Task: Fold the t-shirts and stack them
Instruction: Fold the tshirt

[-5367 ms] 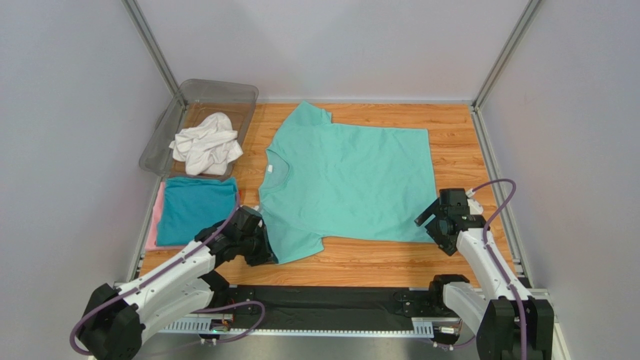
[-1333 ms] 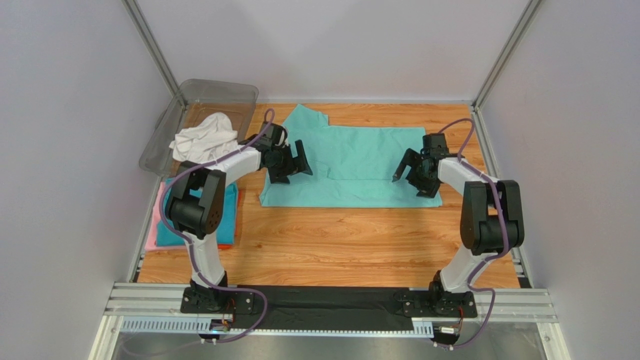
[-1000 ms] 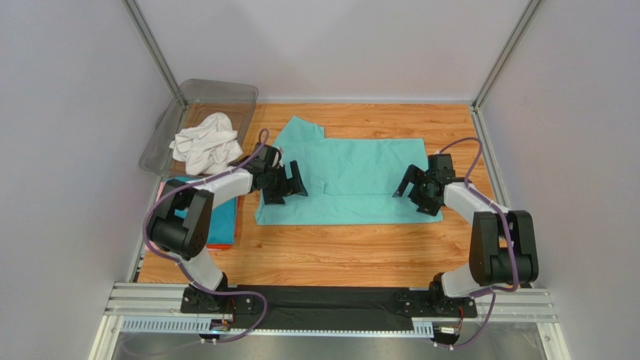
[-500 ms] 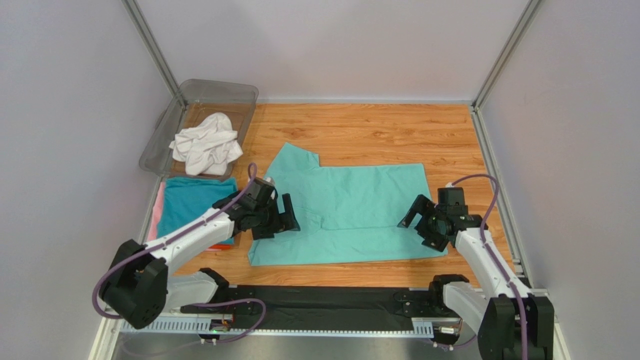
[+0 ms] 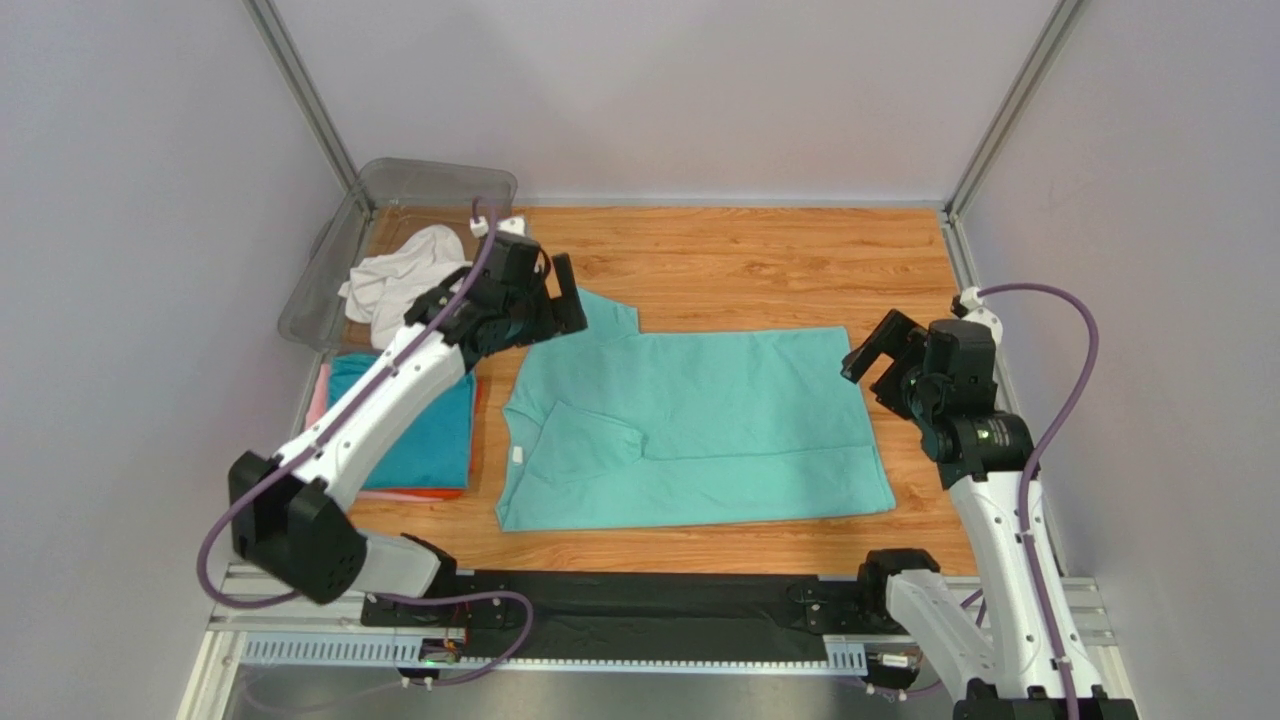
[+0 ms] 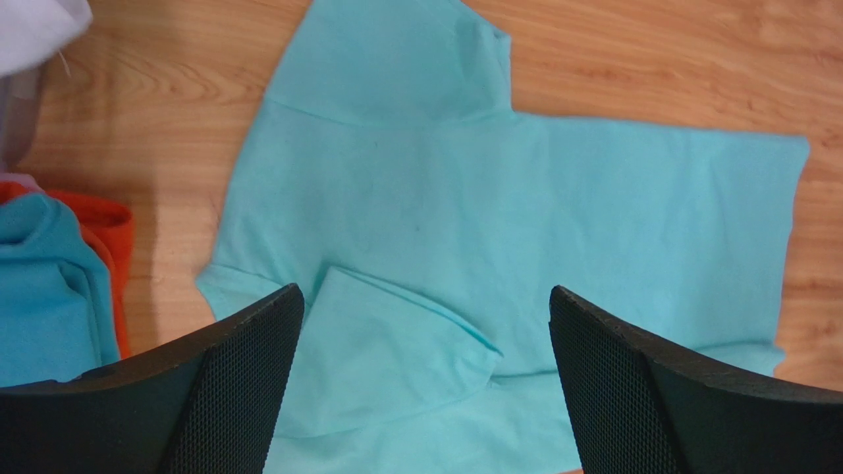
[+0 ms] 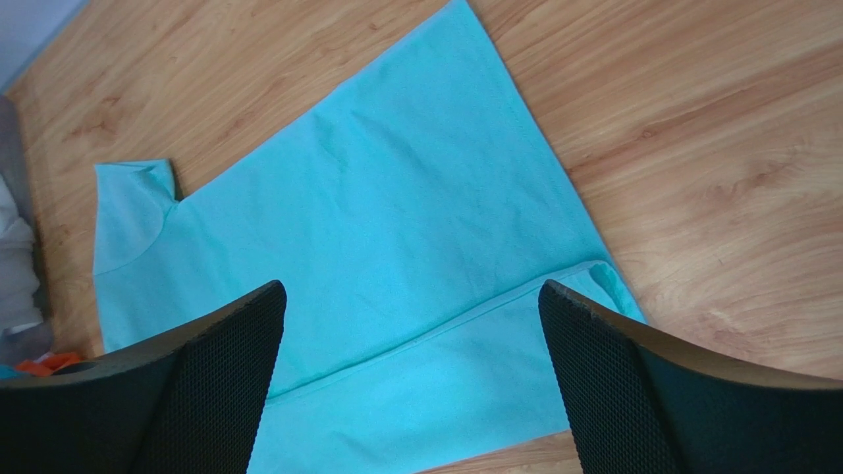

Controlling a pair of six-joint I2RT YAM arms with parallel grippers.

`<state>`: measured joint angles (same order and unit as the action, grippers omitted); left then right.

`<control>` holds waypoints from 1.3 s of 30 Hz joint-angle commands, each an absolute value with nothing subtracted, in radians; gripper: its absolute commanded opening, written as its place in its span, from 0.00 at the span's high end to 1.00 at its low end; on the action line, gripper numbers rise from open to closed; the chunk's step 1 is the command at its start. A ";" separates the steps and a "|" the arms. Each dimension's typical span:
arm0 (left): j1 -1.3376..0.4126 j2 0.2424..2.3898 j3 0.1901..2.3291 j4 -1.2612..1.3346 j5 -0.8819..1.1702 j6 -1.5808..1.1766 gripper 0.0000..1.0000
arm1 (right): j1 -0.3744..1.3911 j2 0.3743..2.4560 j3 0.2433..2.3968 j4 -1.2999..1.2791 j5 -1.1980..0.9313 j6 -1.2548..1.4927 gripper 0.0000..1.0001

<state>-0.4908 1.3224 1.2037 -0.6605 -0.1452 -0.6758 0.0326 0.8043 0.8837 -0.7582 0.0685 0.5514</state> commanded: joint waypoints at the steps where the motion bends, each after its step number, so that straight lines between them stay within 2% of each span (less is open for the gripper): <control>1: -0.411 1.483 1.366 -0.667 -0.179 -0.583 0.00 | 0.035 0.831 0.887 -0.756 0.137 0.520 0.00; 11: -0.299 2.170 1.980 -0.753 -0.095 -0.485 0.00 | 0.035 0.893 0.867 -0.730 0.163 0.449 0.00; 17: -0.291 2.406 2.206 -0.790 -0.109 -0.445 0.08 | 0.035 0.905 0.854 -0.723 0.186 0.443 0.00; 29: -0.291 2.467 2.201 -0.790 -0.086 -0.457 0.39 | 0.037 0.928 0.853 -0.718 0.166 0.439 0.00; 30: -0.291 2.465 2.195 -0.790 -0.084 -0.459 0.47 | 0.035 0.927 0.851 -0.718 0.166 0.437 0.00; 35: -0.291 2.448 2.157 -0.790 -0.081 -0.462 0.53 | 0.035 0.919 0.848 -0.718 0.163 0.437 0.00; 37: -0.291 2.451 2.160 -0.790 -0.074 -0.453 0.58 | 0.035 0.920 0.848 -0.718 0.158 0.437 0.00; 39: -0.291 2.454 2.160 -0.790 -0.072 -0.451 0.58 | 0.035 0.920 0.847 -0.718 0.158 0.436 0.00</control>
<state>-0.2928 2.4611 2.1674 -0.7757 -0.0872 -0.4648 0.0326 0.9333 0.8497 -0.7574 0.1558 0.4538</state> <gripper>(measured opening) 0.421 0.998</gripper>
